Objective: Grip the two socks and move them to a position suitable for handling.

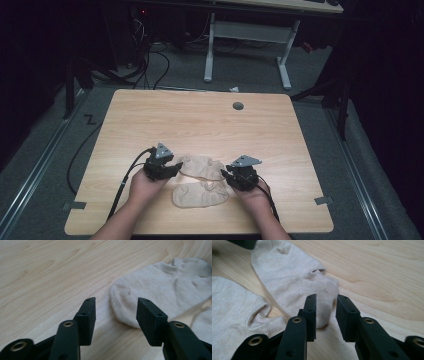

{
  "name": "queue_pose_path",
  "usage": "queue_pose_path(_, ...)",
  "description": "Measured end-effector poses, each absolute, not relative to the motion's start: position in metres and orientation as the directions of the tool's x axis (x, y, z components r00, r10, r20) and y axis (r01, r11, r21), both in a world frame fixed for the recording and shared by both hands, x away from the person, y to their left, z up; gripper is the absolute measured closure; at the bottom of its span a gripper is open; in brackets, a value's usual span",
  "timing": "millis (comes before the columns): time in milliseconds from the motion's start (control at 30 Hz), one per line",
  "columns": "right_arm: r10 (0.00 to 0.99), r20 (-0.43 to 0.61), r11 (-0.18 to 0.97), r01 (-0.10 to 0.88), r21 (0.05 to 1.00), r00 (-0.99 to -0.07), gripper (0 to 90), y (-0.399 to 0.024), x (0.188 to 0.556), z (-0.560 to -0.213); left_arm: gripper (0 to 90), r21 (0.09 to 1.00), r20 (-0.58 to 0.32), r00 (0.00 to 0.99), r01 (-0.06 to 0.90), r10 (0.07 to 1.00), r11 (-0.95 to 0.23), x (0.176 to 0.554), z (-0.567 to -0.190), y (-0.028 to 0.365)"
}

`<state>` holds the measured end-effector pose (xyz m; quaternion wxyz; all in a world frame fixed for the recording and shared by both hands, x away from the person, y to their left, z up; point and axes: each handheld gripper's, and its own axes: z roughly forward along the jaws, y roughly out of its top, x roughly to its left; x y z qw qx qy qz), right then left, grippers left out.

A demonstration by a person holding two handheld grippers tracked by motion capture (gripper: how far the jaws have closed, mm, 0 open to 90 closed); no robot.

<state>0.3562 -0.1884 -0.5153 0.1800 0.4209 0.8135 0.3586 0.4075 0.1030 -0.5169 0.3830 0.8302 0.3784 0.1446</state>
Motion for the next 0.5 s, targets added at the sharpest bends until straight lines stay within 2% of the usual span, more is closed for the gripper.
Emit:
queue_pose_path(100, 0.810, 0.011, 0.394, 0.558, 0.731, -0.586, 72.5, -0.1870, 0.3573, -0.5178, 58.9, 0.742, -0.061, 0.674, 0.525, 0.737, -0.418, 0.4114, -0.5199, 0.0962)
queue_pose_path(300, 0.810, -0.017, 0.419, 0.559, 0.715, -0.586, 76.9, -0.1831, 0.3593, -0.5214, 77.1, 0.729, -0.037, 0.668, 0.526, 0.743, -0.438, 0.4088, -0.5218, 0.0924)
queue_pose_path(500, 0.816, -0.032, 0.431, 0.570, 0.700, -0.577, 81.7, -0.1818, 0.3631, -0.5244, 84.1, 0.729, -0.020, 0.669, 0.518, 0.743, -0.447, 0.4027, -0.5222, 0.0968)
